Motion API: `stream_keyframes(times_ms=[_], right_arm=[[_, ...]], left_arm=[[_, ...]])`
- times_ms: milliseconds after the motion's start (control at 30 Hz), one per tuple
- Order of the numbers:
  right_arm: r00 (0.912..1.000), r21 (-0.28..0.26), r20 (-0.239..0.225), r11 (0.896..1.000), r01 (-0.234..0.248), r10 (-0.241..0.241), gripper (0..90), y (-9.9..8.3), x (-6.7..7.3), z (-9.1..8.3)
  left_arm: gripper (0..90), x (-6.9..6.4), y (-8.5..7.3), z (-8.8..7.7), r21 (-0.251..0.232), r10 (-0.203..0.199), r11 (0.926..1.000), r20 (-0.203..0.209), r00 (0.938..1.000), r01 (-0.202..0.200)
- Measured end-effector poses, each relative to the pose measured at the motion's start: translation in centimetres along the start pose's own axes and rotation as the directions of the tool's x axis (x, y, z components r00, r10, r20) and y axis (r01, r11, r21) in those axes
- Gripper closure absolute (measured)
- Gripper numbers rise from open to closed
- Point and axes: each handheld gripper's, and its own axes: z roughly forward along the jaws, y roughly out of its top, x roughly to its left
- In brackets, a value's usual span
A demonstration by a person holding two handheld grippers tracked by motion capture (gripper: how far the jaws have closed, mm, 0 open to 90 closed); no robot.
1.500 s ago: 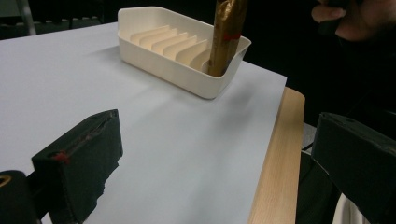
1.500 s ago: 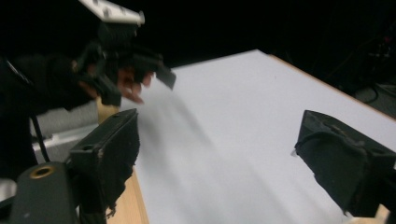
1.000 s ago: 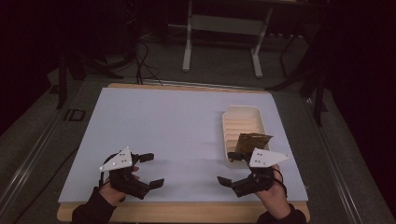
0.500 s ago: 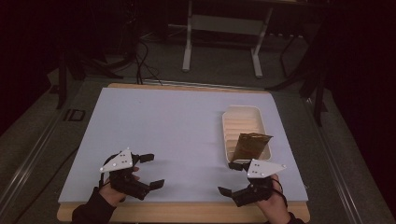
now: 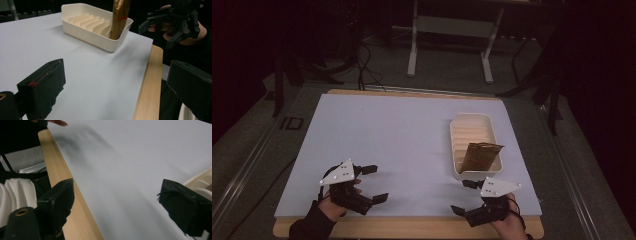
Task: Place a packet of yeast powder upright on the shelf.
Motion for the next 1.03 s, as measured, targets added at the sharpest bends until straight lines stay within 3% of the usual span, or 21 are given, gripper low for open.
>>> stream_keyframes(times_ms=[267,500,1033], right_arm=[[0.9997,0.002,0.022,1.0,0.005,-0.005,13.3,-0.8,-0.1,-1.1],[0.9992,-0.013,0.036,1.0,-0.019,0.019,13.3,-1.4,-0.6,-1.8],[0.9993,-0.032,0.025,0.999,-0.026,0.027,13.3,-1.3,-0.8,-1.9]], left_arm=[[2.8,0.0,-0.1,0.0,0.0,0.003,1.0,-0.003,1.0,-0.003],[2.8,0.0,-0.2,0.1,0.004,-0.003,1.0,0.001,1.0,0.003],[2.8,0.0,-0.3,0.2,0.006,-0.001,1.0,0.003,1.0,0.001]])
